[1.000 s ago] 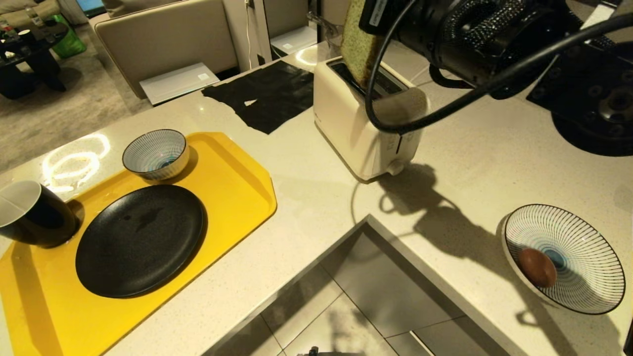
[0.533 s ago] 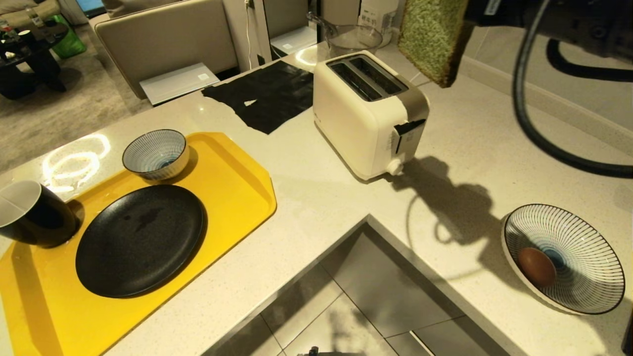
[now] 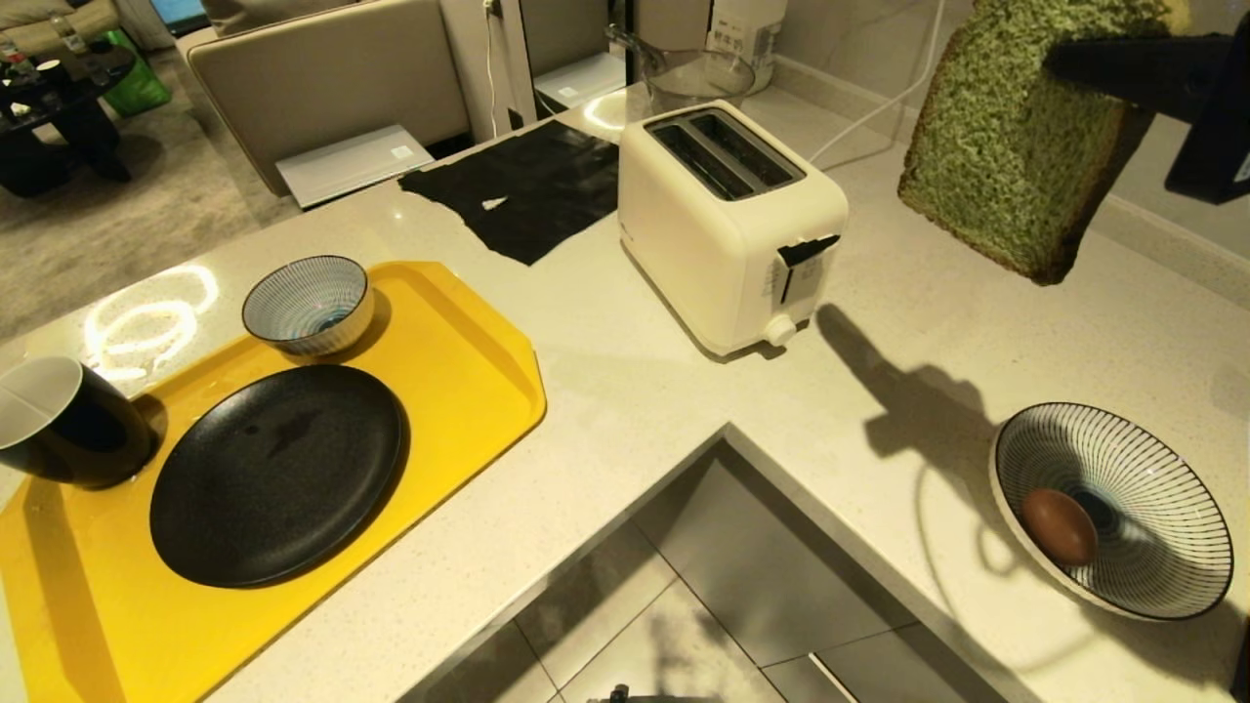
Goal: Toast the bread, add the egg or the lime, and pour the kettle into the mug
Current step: Put the baked bread on a plate
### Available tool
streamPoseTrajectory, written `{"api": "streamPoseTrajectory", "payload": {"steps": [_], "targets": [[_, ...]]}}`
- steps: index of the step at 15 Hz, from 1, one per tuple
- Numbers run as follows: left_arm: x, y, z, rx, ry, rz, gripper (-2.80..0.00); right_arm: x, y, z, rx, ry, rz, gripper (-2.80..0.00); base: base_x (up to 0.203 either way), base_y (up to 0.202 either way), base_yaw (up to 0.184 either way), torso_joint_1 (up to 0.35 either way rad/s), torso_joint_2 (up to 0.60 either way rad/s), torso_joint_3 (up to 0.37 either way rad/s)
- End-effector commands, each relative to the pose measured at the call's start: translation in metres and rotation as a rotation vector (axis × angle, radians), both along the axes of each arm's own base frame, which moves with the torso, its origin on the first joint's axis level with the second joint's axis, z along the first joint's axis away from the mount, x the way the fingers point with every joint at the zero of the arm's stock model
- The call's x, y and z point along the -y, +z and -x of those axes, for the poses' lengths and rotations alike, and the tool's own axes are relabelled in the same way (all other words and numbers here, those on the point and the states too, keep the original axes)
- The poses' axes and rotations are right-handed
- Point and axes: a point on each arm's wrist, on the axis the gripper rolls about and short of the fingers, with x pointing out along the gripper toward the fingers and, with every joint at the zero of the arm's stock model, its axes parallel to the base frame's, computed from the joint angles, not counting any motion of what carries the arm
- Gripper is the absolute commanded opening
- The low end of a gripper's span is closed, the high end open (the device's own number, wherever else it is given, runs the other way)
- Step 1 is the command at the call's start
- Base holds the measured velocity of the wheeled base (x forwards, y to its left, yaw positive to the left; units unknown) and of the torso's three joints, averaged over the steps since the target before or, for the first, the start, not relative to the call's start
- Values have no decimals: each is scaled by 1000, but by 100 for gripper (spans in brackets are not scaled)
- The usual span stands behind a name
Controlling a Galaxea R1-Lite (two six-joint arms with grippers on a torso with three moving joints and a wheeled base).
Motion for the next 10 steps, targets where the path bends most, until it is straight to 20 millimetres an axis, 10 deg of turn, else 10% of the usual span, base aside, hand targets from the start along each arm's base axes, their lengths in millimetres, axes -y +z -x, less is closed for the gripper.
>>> {"api": "streamPoseTrajectory", "payload": {"steps": [1, 10], "targets": [[0, 0, 0, -1, 1, -1, -280, 5, -2, 4, 1, -6, -3, -280, 0, 0, 0, 0, 0, 0], [0, 0, 0, -1, 0, -1, -280, 2, -3, 0, -7, -4, -2, -280, -90, 0, 0, 1, 3, 1]]}}
